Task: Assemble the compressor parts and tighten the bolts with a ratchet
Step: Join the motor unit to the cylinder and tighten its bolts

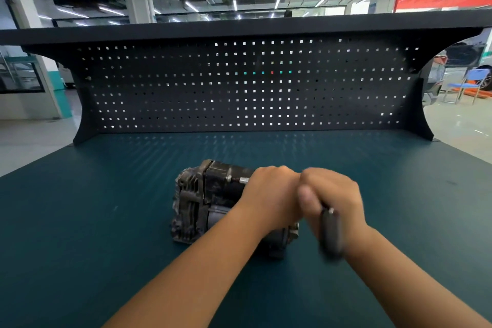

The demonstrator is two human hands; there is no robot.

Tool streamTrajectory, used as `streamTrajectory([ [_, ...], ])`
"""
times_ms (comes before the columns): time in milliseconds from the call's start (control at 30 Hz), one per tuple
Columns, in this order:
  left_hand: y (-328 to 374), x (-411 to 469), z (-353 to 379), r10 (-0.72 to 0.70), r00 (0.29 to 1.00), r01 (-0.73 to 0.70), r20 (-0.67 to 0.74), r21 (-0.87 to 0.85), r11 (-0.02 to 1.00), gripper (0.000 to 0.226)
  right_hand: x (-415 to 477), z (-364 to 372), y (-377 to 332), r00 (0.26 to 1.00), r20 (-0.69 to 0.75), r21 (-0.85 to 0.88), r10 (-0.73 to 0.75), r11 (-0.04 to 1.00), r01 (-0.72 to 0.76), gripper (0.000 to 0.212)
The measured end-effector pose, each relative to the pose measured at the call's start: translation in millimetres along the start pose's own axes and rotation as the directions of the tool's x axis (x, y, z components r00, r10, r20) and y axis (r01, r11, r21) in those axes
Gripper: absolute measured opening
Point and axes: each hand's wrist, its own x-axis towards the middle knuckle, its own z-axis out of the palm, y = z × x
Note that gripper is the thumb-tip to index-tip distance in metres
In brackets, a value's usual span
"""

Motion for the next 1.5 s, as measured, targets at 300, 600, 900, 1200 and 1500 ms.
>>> streamTrajectory([
  [300, 6, -5, 11, -0.056, 0.981, 0.091, -0.187, 0.184, 0.979, 0.032, 36, -11, 38, 0.229, 0.422, 0.704, 0.877, -0.157, -0.693, 0.036],
  [600, 1, -4, 10, -0.023, 0.978, 0.049, -0.208, 0.118, 0.992, 0.025, -10, -9, 7, 0.996, 0.086, -0.039, 0.037, 0.999, -0.034, 0.054],
  [900, 4, -9, 16, -0.041, 0.969, 0.059, -0.243, 0.068, 0.996, 0.02, 32, -5, 45, 0.143, 0.435, 0.71, 0.889, -0.241, -0.662, 0.035],
  [1200, -3, -6, 9, -0.024, 0.962, 0.044, -0.272, 0.065, 0.997, 0.021, -17, -3, 12, 0.962, 0.156, -0.193, -0.223, 0.948, 0.251, 0.049],
  [1500, -1, -6, 19, -0.05, 0.963, 0.078, -0.265, 0.096, 0.992, 0.01, 30, -6, 33, 0.223, 0.389, 0.626, 0.894, -0.079, -0.776, 0.035],
])
